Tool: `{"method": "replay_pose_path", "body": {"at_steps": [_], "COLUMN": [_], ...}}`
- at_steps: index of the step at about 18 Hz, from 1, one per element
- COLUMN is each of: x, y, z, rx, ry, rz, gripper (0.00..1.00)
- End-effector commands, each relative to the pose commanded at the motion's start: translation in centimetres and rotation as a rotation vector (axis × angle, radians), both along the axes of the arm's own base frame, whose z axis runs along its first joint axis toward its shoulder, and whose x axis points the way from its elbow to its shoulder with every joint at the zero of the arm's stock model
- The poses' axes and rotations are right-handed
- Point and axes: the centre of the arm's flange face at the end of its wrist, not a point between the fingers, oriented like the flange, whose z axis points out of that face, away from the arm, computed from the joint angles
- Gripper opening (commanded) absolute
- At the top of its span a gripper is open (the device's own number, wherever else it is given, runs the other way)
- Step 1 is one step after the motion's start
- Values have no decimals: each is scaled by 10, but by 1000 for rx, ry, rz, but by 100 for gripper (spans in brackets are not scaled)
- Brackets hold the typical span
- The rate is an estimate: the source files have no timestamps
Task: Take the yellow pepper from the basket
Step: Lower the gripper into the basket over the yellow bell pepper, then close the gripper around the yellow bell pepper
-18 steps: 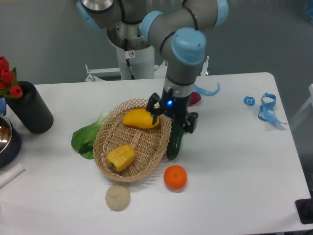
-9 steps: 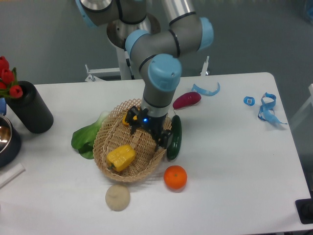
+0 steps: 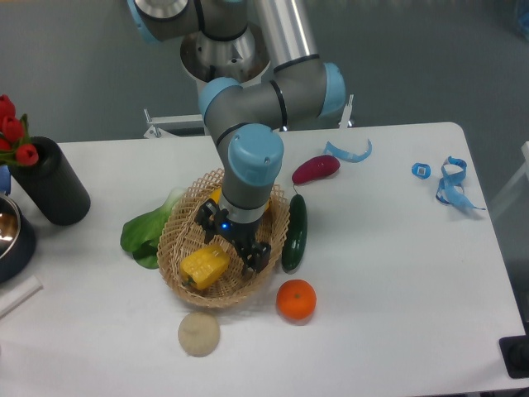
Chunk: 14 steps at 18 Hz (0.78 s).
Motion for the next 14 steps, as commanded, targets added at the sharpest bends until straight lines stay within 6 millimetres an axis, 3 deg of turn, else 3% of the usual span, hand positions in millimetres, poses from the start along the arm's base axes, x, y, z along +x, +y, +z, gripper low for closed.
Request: {"method": "replay_pose_path", "body": {"at_steps": [3, 10, 11, 13, 14], "x": [6, 20, 19, 19, 19], "y": [5, 14, 14, 15, 15], "z": [-14, -26, -25, -24, -23], "rx": [-39, -52, -51, -49, -49], "ry": [6, -11, -11, -9, -7], "rz": [5, -5, -3, -2, -2], "gripper": [100, 100, 92, 53, 41]}}
